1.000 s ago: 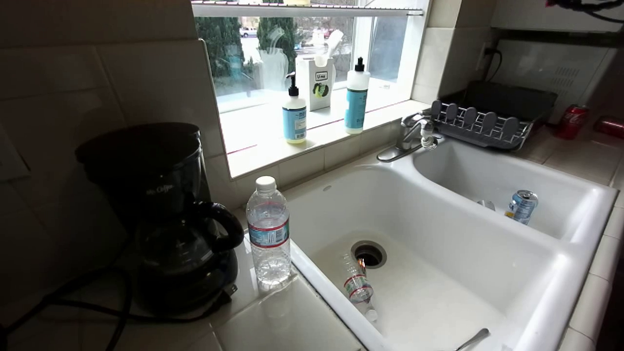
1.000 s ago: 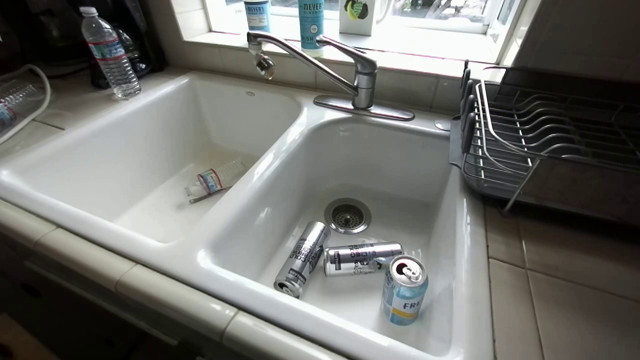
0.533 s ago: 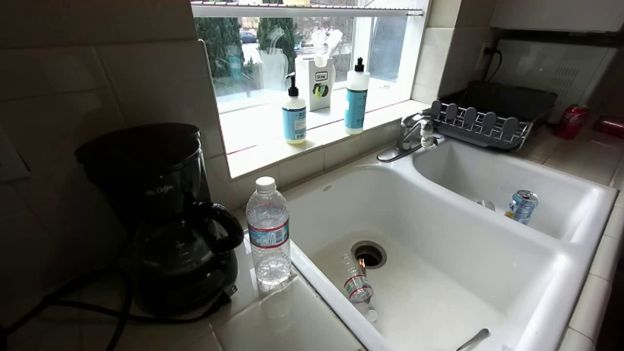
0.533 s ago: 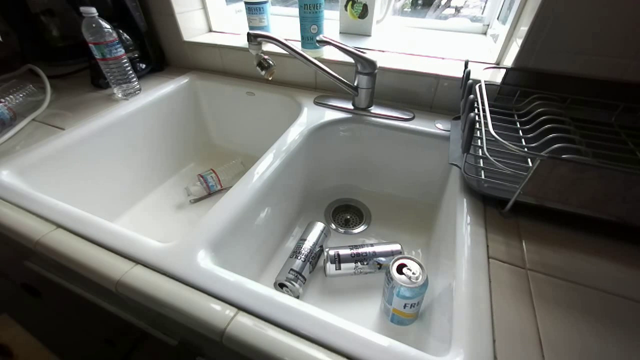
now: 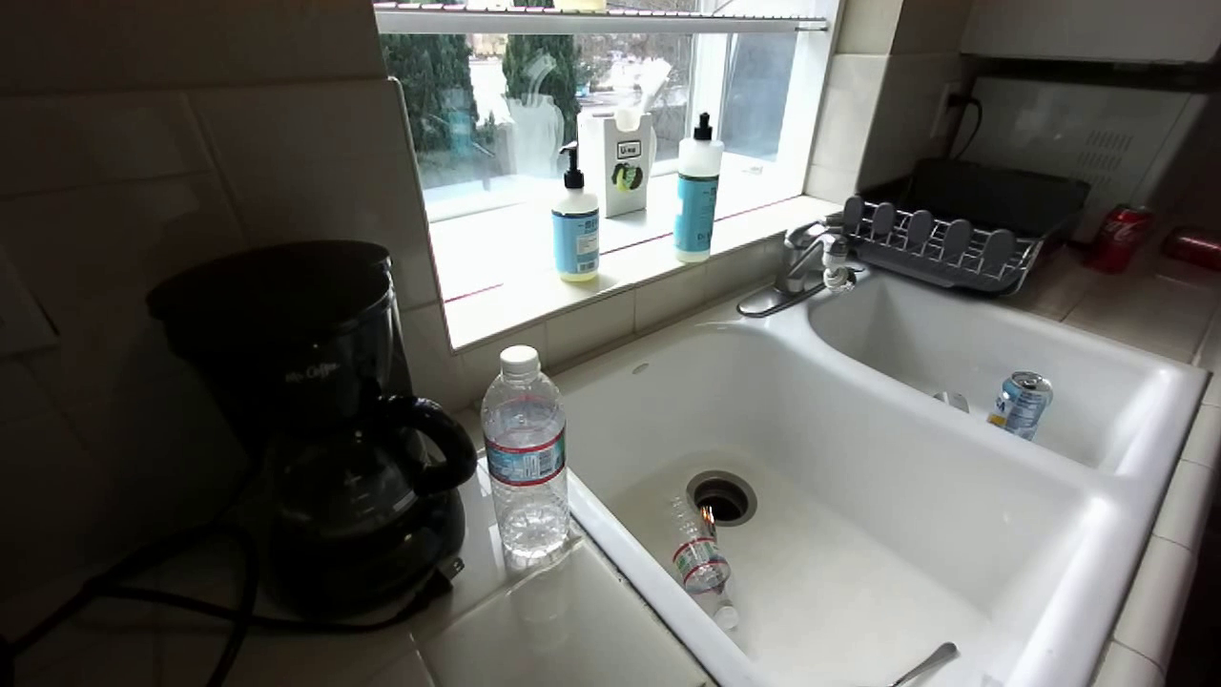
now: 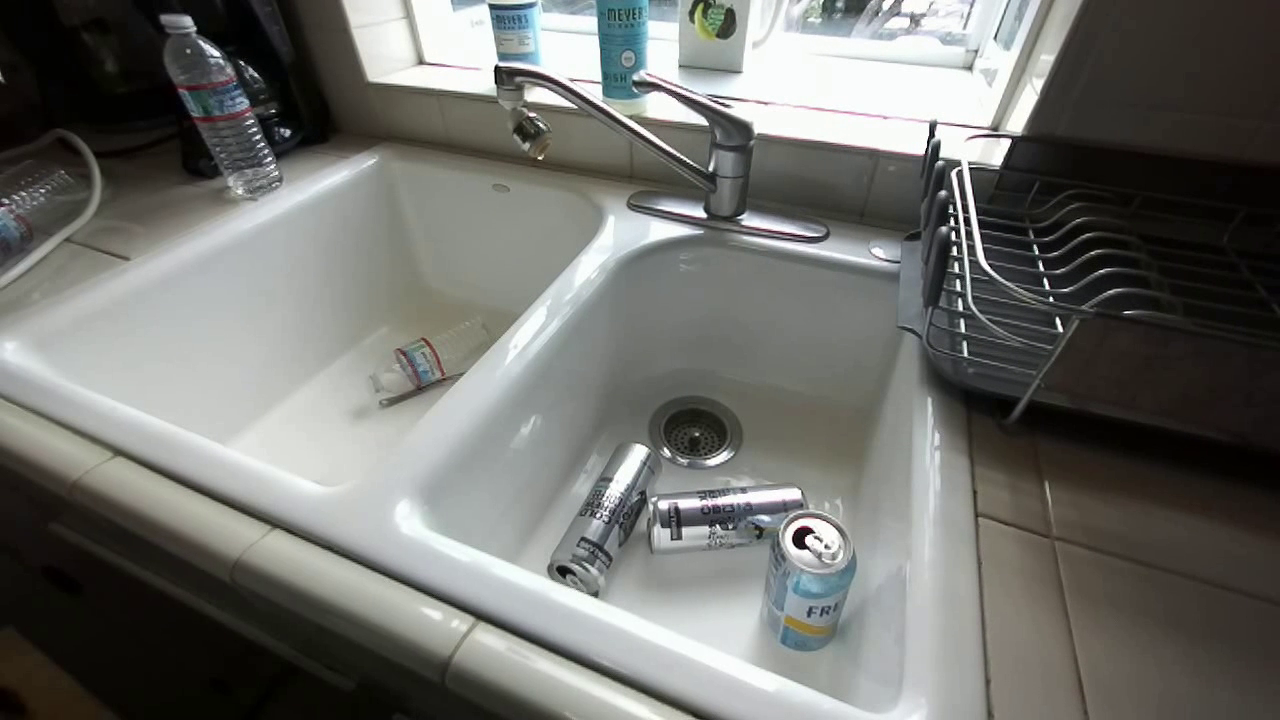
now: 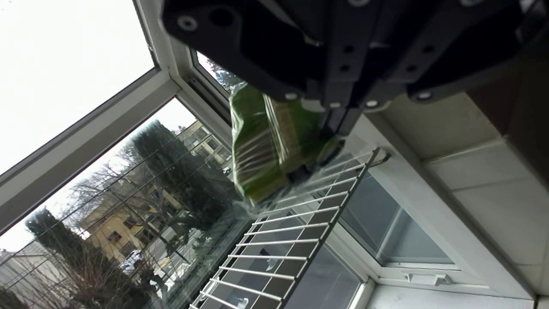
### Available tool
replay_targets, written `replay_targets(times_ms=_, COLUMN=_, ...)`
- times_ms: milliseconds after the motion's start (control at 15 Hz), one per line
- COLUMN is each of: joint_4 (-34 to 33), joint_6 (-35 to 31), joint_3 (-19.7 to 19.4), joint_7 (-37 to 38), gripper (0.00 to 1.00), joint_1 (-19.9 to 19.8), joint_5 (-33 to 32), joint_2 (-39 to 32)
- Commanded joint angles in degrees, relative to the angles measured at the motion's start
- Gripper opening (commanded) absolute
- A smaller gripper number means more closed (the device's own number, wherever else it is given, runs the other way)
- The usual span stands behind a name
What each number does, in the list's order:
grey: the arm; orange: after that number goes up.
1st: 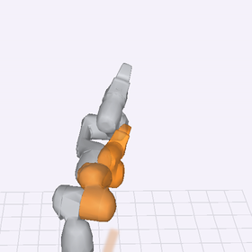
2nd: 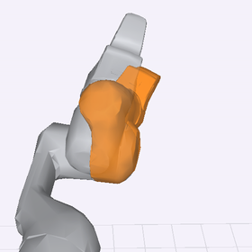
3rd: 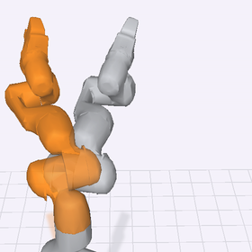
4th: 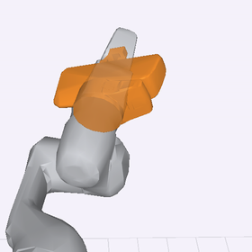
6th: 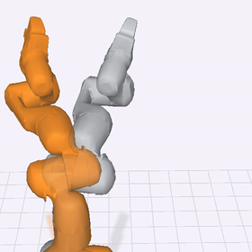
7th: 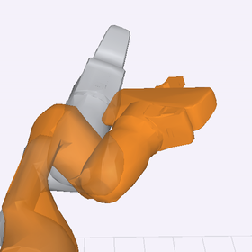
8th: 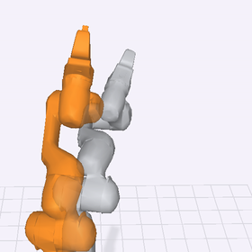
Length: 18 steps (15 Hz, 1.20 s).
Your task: Remove the sponge from the window sill
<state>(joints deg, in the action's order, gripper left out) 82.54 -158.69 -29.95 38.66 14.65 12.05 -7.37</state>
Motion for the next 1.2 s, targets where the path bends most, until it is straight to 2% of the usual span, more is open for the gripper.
replay_targets(times_ms=0, joint_4=-11.38, joint_6=6.43, joint_3=-2.02, joint_7=9.44, gripper=0.00, joint_1=-1.06, joint_5=-0.57, joint_2=-8.99)
replay_targets(times_ms=133, joint_4=-17.81, joint_6=11.63, joint_3=-2.23, joint_7=12.67, gripper=0.00, joint_1=-2.54, joint_5=1.02, joint_2=-13.40)
replay_targets(times_ms=200, joint_4=-20.77, joint_6=13.30, joint_3=4.70, joint_7=16.23, gripper=0.00, joint_1=-8.92, joint_5=-3.12, joint_2=-14.71)
replay_targets(times_ms=400, joint_4=-29.12, joint_6=17.98, joint_3=8.59, joint_7=20.72, gripper=0.00, joint_1=-12.48, joint_5=-5.84, joint_2=-20.16)
replay_targets(times_ms=533, joint_4=-34.18, joint_6=20.79, joint_3=10.68, joint_7=22.84, gripper=0.00, joint_1=-14.27, joint_5=-8.02, joint_2=-23.40)
replay_targets(times_ms=600, joint_4=-37.39, joint_6=21.90, joint_3=8.21, joint_7=21.89, gripper=0.00, joint_1=-12.88, joint_5=-5.98, joint_2=-25.73)
replay_targets(times_ms=733, joint_4=-42.56, joint_6=22.66, joint_3=9.95, joint_7=20.48, gripper=0.00, joint_1=-14.42, joint_5=-4.62, joint_2=-28.92)
replay_targets(times_ms=1000, joint_4=-51.60, joint_6=25.22, joint_3=10.78, joint_7=20.02, gripper=0.00, joint_1=-16.34, joint_5=-3.47, joint_2=-34.71)
replay_targets(times_ms=1067, joint_4=-50.97, joint_6=24.27, joint_3=14.64, joint_7=20.86, gripper=0.00, joint_1=-18.11, joint_5=-6.52, joint_2=-34.41)
replay_targets(times_ms=1133, joint_4=-52.43, joint_6=24.28, joint_3=15.59, joint_7=20.55, gripper=0.00, joint_1=-18.97, joint_5=-6.31, joint_2=-35.55)
